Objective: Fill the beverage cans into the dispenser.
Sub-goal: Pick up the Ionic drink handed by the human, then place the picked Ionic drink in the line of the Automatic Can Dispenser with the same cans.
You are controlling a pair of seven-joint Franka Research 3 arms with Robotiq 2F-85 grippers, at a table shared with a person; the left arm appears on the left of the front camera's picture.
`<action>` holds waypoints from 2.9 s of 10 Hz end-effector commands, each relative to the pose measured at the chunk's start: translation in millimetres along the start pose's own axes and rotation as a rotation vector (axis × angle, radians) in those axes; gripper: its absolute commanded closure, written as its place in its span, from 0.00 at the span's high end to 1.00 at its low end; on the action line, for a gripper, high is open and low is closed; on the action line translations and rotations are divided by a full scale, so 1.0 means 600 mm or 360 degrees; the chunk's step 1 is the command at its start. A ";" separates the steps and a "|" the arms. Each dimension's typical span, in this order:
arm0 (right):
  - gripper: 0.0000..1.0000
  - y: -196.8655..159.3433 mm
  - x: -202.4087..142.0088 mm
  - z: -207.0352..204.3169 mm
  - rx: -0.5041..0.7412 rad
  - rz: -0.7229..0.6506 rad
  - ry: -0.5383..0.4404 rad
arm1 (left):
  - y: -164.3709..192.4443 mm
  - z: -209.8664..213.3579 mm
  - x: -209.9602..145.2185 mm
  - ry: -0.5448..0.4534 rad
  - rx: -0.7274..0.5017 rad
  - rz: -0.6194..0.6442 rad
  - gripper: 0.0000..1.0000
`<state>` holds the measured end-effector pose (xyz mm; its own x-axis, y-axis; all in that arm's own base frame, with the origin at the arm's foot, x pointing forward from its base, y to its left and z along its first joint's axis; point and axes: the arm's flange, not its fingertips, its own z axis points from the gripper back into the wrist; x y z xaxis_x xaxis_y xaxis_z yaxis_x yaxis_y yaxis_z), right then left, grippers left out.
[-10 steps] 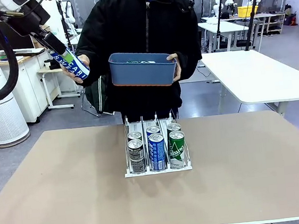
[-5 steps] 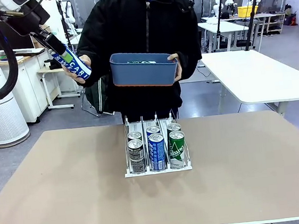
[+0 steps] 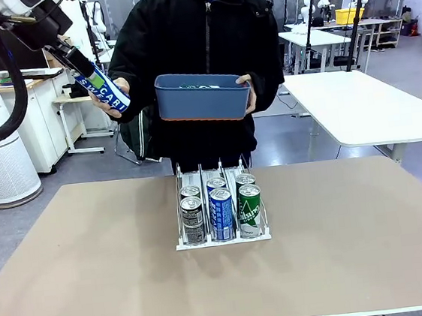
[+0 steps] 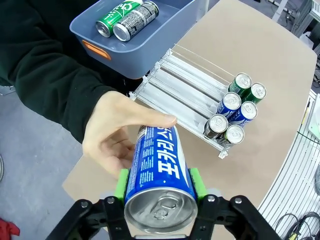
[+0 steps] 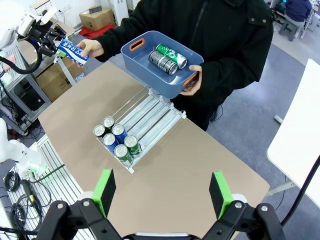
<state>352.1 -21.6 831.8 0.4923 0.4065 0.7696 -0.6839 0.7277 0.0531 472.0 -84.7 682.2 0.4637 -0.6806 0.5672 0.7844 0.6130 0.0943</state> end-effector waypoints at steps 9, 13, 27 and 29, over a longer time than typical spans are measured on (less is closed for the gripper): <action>1.00 0.001 0.001 -0.003 0.0008 -0.0009 -0.0010 | 0.000 0.001 -0.002 0.0001 -0.0002 0.0002 0.00; 1.00 0.001 0.001 -0.003 0.0008 -0.0009 -0.0010 | 0.000 0.001 -0.002 0.0001 -0.0002 0.0002 0.00; 1.00 0.001 0.001 -0.003 0.0008 -0.0009 -0.0010 | 0.000 0.001 -0.002 0.0001 -0.0002 0.0002 0.00; 1.00 0.001 0.001 -0.003 0.0008 -0.0009 -0.0010 | 0.000 0.001 -0.002 0.0001 -0.0002 0.0002 0.00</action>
<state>352.0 -21.6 831.8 0.4923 0.4065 0.7696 -0.6839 0.7277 0.0531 472.8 -84.9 680.2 0.4666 -0.6818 0.5633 0.7857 0.6120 0.0899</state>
